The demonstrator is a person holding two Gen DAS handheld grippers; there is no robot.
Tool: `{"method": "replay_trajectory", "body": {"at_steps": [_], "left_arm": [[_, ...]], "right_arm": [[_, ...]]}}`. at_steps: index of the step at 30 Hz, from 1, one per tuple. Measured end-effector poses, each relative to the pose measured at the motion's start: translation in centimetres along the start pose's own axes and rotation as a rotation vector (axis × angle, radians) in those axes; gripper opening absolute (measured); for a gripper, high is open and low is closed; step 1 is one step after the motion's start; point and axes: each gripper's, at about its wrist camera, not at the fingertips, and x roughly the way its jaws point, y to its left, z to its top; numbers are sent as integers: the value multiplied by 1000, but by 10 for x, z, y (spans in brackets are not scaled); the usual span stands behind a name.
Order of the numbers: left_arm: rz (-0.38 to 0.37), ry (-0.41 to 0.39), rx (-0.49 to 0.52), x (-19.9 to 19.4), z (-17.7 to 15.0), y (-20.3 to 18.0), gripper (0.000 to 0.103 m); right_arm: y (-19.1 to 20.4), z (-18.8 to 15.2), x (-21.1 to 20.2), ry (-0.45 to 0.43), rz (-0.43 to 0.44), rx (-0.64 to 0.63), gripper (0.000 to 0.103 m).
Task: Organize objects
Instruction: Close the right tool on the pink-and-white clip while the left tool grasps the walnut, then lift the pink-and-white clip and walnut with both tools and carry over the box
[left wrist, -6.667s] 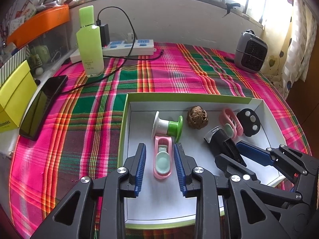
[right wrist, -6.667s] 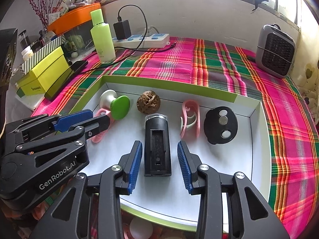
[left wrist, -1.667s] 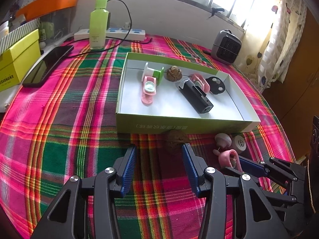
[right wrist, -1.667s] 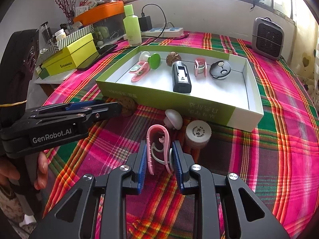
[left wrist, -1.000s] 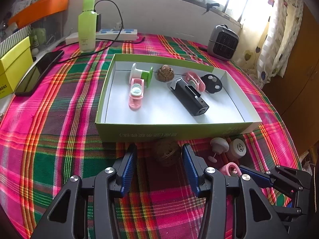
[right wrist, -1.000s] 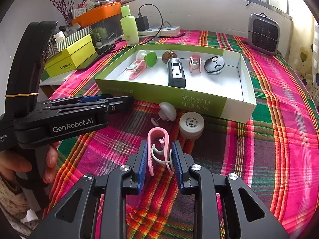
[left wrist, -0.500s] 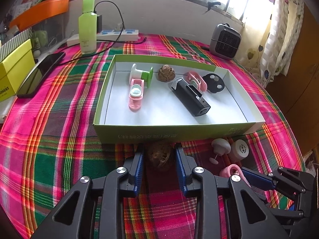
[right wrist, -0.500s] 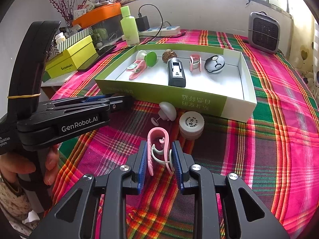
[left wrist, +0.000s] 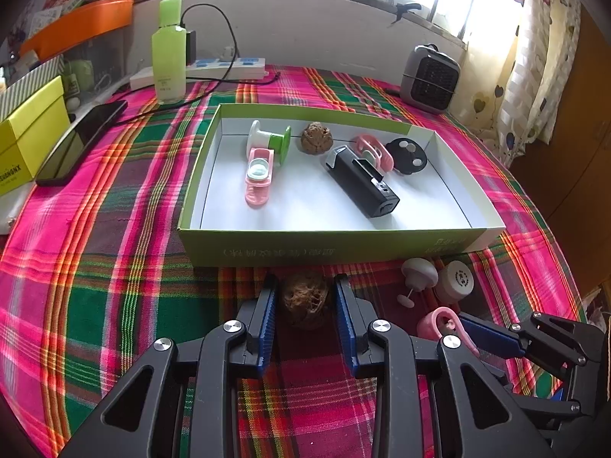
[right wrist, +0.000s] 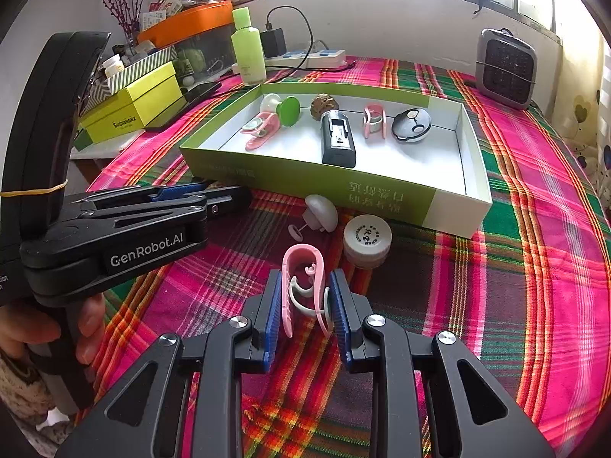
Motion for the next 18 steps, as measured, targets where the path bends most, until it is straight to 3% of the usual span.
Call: {"method": "replay_trajectory", "body": {"at_steps": [18], "left_arm": [[-2, -33, 13, -15, -7, -3, 27]], "right_arm": [[3, -1, -4, -15, -25, -1, 25]]}}
